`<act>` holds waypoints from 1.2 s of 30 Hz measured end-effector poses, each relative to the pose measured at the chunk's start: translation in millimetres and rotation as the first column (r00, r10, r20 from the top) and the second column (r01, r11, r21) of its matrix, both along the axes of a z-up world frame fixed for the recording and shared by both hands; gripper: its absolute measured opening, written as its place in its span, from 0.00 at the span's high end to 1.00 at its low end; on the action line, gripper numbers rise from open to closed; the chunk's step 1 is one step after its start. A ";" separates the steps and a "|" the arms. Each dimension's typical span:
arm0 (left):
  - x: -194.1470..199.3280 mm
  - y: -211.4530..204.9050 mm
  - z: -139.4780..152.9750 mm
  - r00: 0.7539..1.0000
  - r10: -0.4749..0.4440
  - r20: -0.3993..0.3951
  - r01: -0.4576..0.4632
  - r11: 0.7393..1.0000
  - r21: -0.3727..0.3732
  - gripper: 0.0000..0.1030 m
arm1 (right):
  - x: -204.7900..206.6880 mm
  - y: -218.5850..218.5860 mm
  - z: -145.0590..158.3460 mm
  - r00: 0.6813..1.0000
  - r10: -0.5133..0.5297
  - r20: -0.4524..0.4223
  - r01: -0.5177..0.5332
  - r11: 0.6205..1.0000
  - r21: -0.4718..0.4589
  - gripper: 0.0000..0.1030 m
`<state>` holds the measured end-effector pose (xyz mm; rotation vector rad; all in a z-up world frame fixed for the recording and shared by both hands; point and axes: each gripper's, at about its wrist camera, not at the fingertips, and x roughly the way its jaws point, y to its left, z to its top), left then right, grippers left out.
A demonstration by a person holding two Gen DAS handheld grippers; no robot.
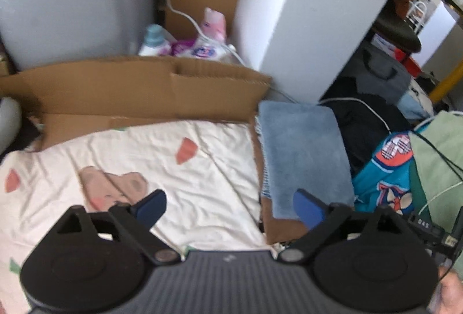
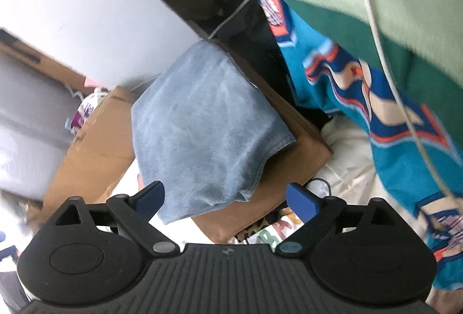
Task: Fold clothes
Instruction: 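Open both tools and pull them back from the jeans stack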
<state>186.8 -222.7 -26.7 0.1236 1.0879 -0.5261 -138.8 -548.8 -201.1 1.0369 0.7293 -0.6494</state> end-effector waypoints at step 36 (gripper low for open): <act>-83.5 254.7 121.4 0.946 0.301 0.120 -0.309 0.949 0.060 0.01 | 95.9 137.1 265.0 0.906 0.351 -0.237 -0.397 0.898 -0.187 0.02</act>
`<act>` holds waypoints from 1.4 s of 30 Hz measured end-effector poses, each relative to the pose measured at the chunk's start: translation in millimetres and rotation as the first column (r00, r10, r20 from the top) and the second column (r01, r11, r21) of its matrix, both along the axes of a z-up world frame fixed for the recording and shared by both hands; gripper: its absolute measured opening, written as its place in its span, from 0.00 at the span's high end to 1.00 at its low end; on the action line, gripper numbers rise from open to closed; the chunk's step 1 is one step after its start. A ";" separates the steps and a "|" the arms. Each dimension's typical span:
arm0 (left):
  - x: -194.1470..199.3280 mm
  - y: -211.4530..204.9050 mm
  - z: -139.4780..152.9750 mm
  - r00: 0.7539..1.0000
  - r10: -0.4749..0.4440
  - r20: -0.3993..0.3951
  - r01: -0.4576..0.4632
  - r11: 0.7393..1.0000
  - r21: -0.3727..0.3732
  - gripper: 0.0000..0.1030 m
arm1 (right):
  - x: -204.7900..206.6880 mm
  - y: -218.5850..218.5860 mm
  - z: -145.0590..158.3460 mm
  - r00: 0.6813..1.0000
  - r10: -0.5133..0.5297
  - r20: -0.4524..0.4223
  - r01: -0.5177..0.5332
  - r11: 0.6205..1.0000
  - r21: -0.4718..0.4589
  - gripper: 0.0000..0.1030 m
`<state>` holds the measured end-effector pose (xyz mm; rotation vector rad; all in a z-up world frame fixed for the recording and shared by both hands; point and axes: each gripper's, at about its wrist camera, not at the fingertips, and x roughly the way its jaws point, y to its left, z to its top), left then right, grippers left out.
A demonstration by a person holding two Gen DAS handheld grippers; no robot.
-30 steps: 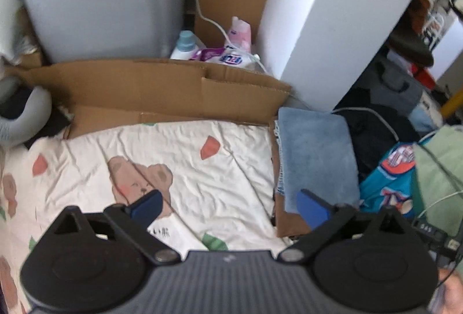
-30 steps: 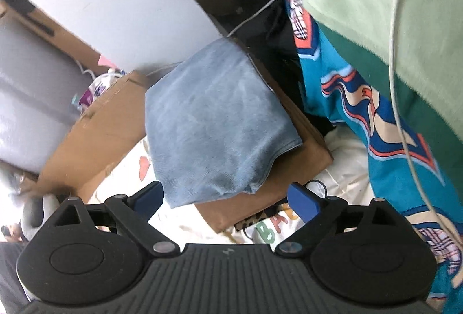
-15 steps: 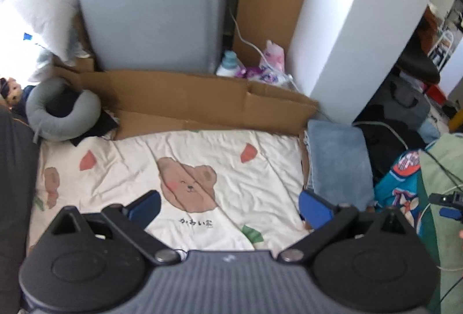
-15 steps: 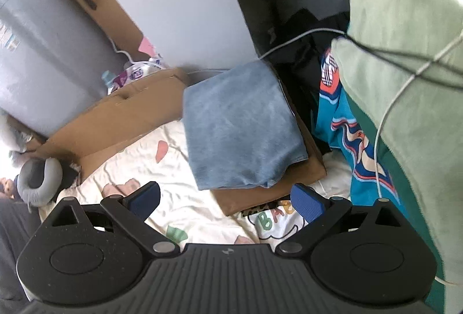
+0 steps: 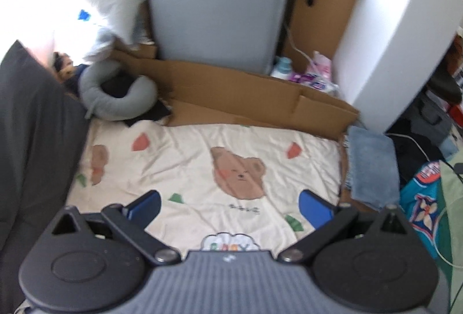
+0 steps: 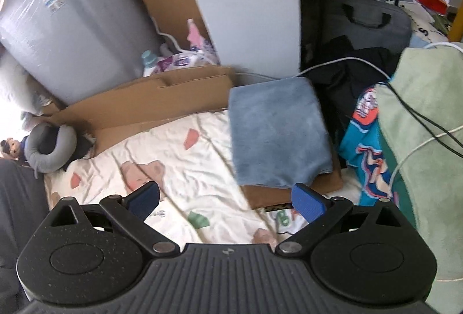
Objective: Fold clothes
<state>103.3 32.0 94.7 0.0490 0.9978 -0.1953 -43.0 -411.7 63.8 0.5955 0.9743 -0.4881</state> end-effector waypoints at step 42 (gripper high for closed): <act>-95.3 19.4 -76.2 0.971 0.238 0.005 -0.238 0.971 -0.018 0.01 | 37.3 168.8 -15.3 0.925 0.375 0.057 -0.371 0.926 -0.066 0.02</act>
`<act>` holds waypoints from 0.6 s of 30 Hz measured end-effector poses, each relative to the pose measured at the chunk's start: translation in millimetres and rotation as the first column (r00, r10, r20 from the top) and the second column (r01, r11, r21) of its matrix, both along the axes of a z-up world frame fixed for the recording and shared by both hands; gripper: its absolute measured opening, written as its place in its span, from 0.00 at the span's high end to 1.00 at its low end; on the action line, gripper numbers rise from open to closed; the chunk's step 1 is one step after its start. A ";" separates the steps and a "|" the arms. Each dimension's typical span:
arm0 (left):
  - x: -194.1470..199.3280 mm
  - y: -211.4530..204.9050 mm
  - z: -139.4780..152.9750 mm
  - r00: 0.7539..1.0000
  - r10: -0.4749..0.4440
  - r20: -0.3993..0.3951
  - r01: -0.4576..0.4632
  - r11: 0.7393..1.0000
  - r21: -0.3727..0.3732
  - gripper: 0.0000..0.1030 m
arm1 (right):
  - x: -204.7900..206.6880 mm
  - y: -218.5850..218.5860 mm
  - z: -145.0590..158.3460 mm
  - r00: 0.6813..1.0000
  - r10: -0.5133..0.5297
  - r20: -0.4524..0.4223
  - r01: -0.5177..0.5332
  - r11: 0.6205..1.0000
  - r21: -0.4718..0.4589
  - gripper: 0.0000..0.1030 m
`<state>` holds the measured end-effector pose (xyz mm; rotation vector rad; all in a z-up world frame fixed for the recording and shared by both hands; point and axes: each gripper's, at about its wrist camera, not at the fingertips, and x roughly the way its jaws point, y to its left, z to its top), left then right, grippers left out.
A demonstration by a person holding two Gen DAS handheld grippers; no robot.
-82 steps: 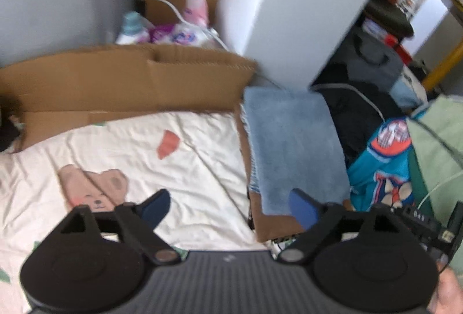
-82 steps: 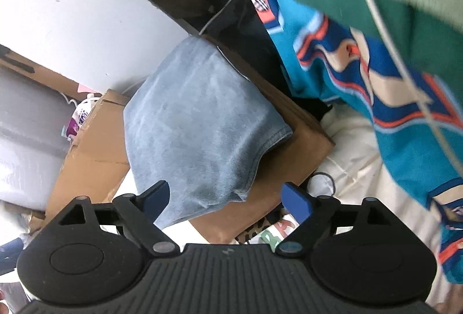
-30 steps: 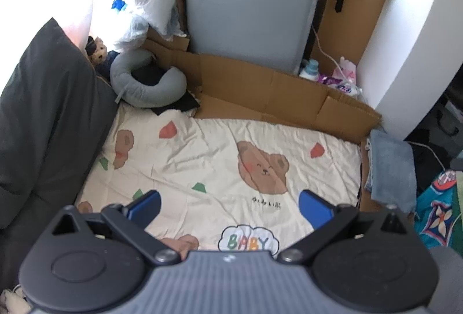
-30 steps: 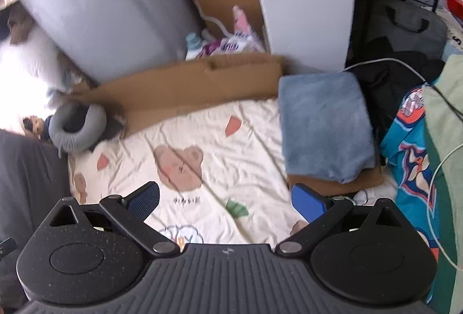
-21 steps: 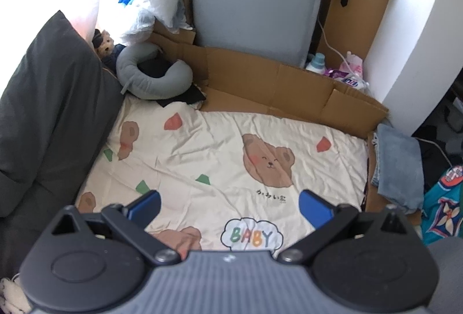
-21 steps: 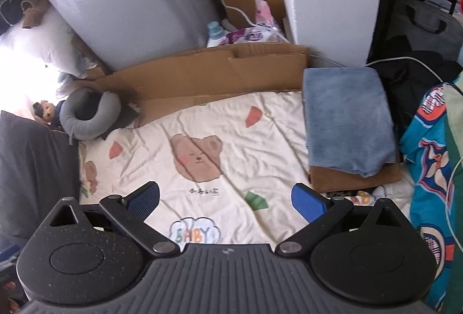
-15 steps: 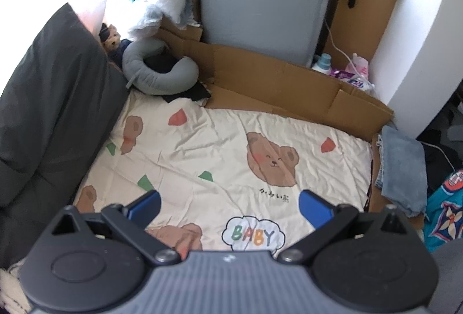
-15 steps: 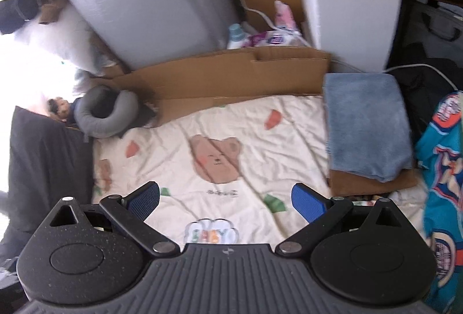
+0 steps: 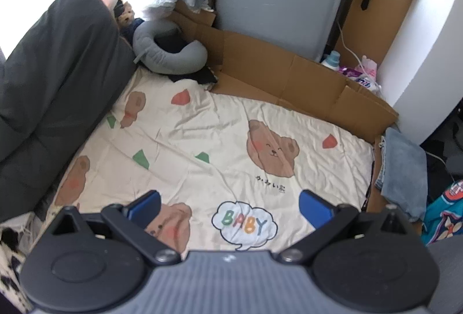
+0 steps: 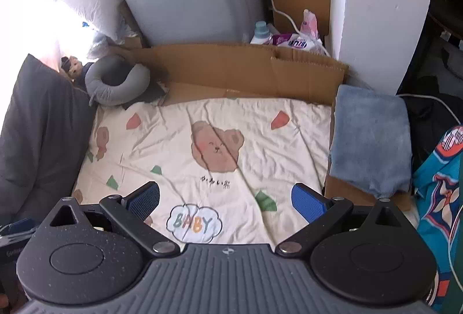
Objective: Fold clothes
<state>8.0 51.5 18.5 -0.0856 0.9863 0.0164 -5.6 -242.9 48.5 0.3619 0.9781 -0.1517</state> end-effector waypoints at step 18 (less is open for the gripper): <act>-15.1 -45.7 24.1 0.998 -0.050 -0.030 0.052 0.997 0.065 0.00 | -45.0 3.2 15.8 0.999 0.049 0.008 -0.049 0.999 0.010 0.02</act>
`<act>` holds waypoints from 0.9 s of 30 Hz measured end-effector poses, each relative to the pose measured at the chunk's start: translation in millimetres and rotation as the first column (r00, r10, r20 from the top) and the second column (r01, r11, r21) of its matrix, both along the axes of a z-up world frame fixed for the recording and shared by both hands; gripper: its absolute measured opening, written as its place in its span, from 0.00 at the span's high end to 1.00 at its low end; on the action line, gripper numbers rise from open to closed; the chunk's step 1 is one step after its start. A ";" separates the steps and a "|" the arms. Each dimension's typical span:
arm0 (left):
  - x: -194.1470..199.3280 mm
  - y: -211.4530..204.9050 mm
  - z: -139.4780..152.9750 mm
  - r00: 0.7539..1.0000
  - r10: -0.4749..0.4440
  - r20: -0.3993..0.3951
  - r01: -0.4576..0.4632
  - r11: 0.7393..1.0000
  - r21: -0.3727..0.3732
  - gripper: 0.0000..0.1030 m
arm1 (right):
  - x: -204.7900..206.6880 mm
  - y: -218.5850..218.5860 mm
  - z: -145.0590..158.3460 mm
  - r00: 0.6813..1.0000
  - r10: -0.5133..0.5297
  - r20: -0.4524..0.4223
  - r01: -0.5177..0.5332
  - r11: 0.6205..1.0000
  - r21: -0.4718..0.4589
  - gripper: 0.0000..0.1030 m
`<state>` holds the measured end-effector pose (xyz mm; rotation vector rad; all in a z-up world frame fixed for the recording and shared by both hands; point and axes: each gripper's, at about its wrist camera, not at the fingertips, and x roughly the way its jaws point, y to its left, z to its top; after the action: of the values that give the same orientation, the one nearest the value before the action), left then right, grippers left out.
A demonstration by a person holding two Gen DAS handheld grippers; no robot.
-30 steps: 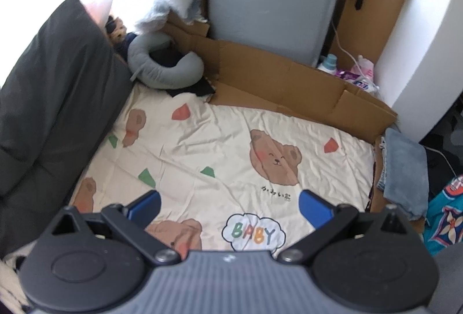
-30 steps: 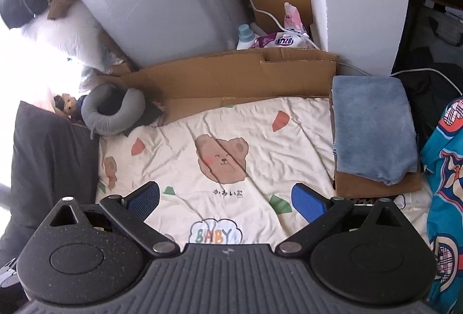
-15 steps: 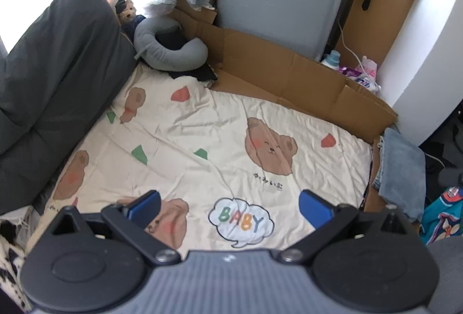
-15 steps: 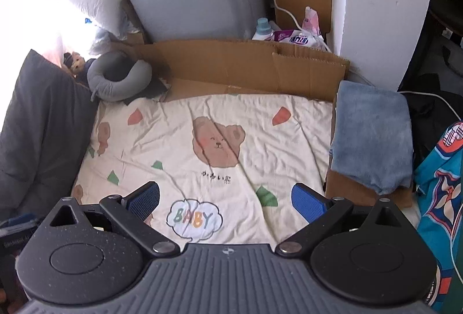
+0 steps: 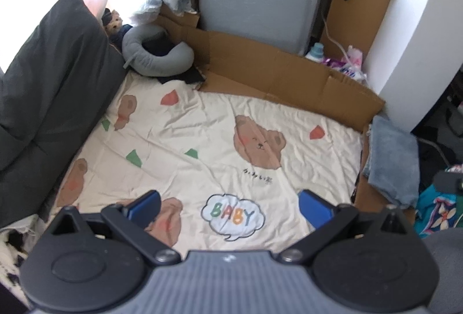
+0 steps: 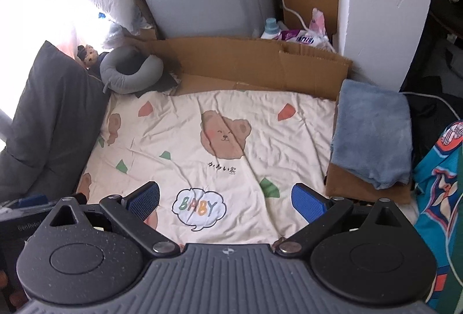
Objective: Fold clothes
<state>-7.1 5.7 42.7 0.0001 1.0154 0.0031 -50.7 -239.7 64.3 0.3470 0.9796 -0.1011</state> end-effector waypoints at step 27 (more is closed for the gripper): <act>-1.4 -2.5 -0.5 0.999 0.029 -0.027 -0.027 0.998 0.056 0.01 | -16.3 5.2 -9.3 0.996 0.077 -0.041 -0.079 0.996 -0.052 0.05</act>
<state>-8.5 3.2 42.2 0.0363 1.0431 0.0570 -67.0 -234.5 55.0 0.2581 1.0257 -0.0627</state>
